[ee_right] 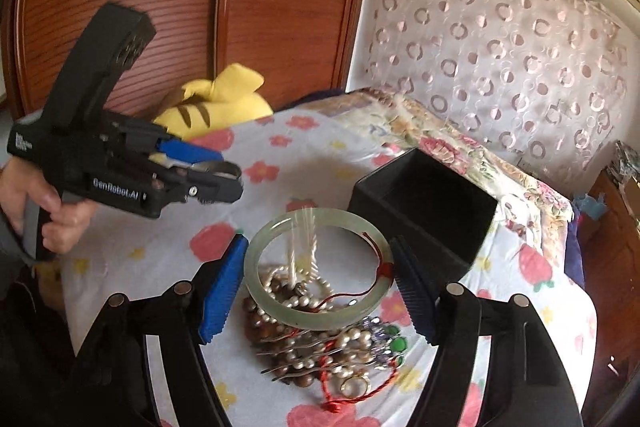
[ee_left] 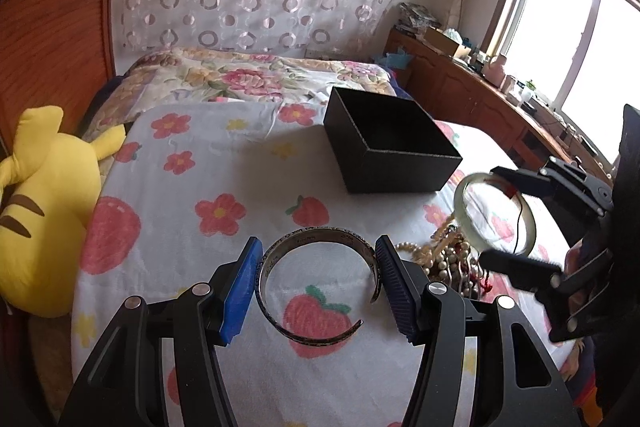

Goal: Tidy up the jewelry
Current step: 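Grasp and lift the green jade bangle with the right gripper while the left holds the silver bangle, then lower the jade bangle into the black box with the right gripper while the left lowers the silver bangle in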

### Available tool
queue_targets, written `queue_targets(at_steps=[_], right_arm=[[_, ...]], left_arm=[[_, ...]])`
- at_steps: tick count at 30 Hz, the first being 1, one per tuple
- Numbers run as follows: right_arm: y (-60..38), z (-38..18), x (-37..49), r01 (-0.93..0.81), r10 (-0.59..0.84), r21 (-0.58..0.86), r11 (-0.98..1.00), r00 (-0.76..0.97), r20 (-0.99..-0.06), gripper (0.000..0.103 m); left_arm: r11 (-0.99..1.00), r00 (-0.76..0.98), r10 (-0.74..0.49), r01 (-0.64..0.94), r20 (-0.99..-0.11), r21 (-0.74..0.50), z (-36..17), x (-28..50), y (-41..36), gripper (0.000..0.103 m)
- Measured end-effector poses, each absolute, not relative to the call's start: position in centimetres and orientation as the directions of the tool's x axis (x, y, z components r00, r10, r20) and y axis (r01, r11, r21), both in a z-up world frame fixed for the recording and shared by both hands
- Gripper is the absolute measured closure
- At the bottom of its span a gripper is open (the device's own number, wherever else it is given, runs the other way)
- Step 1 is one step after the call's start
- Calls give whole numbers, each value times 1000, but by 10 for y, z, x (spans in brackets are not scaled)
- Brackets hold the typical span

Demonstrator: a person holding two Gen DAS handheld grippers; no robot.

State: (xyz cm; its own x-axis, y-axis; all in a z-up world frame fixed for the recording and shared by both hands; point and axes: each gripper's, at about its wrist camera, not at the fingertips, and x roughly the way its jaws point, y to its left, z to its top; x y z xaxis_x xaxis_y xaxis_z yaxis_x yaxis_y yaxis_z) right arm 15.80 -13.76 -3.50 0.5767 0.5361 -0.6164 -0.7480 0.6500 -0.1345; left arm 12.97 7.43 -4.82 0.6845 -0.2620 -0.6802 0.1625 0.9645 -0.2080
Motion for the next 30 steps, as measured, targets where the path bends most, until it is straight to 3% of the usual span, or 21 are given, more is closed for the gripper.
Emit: queue_targets(at_steps=[10, 19, 30], right_arm=[[-151, -11, 172, -719, 529, -153, 678, 622, -578, 29], [-156, -34, 241, -632, 420, -152, 760, 656, -627, 29], [-144, -57, 296, -599, 388, -93, 796, 622, -680, 28]], left_arm=[[964, 707, -265, 180, -655, -195, -30, 130, 66, 47], [966, 713, -259, 191, -651, -175, -20, 146, 58, 47], [970, 712, -244, 193, -658, -150, -14, 177, 48, 47]])
